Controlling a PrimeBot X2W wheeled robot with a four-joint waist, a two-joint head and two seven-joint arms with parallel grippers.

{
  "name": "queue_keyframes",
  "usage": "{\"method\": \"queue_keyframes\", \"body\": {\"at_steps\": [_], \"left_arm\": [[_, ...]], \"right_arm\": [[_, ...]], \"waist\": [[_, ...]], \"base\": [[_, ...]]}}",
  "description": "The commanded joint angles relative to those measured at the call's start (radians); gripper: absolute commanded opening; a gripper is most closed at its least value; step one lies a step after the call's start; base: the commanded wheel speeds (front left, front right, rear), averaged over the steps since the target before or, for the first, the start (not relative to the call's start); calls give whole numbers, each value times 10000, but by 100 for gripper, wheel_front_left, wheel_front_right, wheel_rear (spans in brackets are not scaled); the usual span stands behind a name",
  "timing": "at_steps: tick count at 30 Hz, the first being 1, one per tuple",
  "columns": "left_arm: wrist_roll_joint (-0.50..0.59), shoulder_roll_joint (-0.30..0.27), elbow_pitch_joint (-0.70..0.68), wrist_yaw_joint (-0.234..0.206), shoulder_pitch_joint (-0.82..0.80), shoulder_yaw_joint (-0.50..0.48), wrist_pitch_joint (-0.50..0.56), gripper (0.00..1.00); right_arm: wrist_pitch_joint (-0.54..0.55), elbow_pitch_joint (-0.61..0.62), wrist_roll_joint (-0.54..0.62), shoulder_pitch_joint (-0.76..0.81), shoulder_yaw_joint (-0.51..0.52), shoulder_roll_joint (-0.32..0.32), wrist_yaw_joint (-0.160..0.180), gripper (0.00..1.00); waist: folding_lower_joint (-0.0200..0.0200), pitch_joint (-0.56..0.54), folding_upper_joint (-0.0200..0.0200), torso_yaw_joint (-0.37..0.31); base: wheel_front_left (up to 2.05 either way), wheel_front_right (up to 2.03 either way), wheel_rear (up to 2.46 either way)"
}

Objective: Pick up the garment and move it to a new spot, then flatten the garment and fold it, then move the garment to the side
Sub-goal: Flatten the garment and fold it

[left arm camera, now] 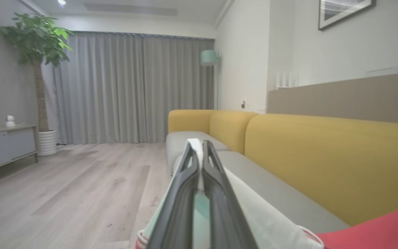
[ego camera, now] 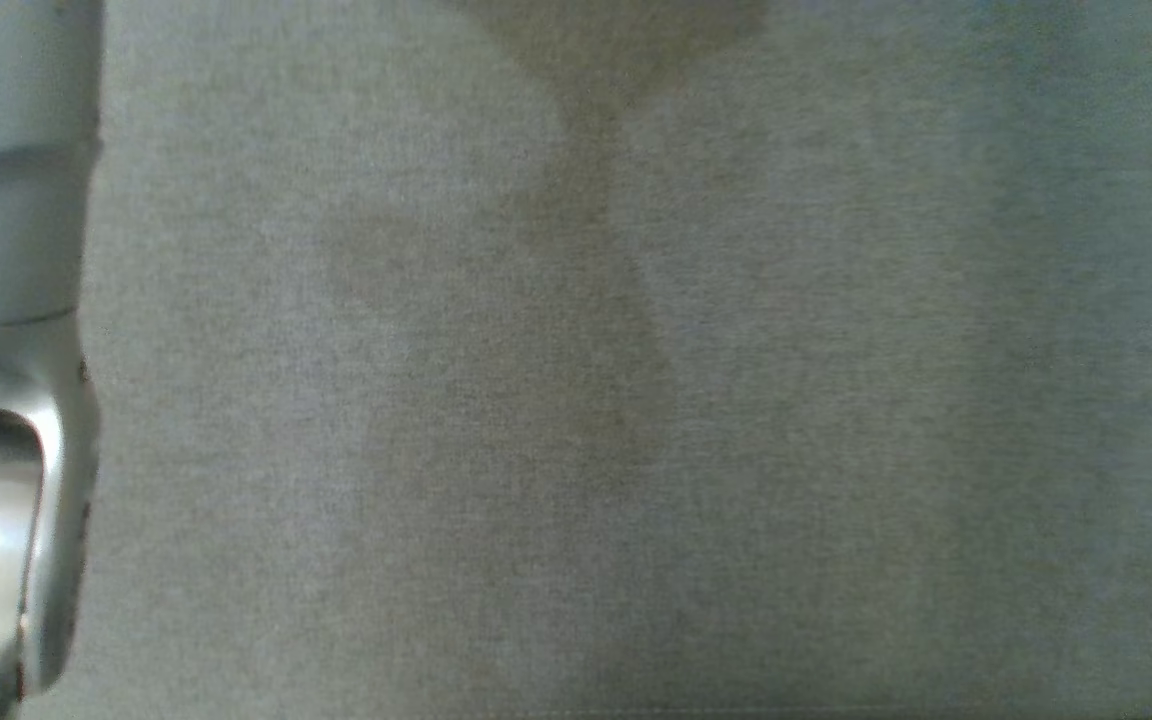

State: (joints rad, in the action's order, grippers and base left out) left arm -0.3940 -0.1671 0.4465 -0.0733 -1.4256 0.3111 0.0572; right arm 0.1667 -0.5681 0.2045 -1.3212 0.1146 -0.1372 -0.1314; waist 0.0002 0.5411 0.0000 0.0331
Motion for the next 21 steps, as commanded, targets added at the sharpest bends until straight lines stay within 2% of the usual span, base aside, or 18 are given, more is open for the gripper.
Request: {"method": "queue_keyframes", "body": {"at_steps": [1, 6, 11, 21], "left_arm": [[-83, -303, -214, 71, -57, -116, -195, 0], [-344, -242, -114, 218, 1272, -119, -962, 0], [-735, -237, -511, 275, 2823, -229, -1419, 0], [-1366, -298, -2415, 138, 6212, -416, -2112, 0]], "right_arm": [[-257, 37, 107, -84, 54, 244, 7, 0], [-1431, -956, 251, 708, 435, 529, 7, 0], [-2328, -1417, 103, 1343, 746, 706, 7, 0], [-3400, -787, -889, 3108, 833, 856, 7, 0]], "waist": [[-2, 708, 0, 281], [-2, 1021, 0, 158], [-2, 1166, 0, 126], [-2, 402, 0, 132]], "base": [[0, 0, 0], [0, 0, 0], [0, 0, 0], [0, 0, 0]]}}
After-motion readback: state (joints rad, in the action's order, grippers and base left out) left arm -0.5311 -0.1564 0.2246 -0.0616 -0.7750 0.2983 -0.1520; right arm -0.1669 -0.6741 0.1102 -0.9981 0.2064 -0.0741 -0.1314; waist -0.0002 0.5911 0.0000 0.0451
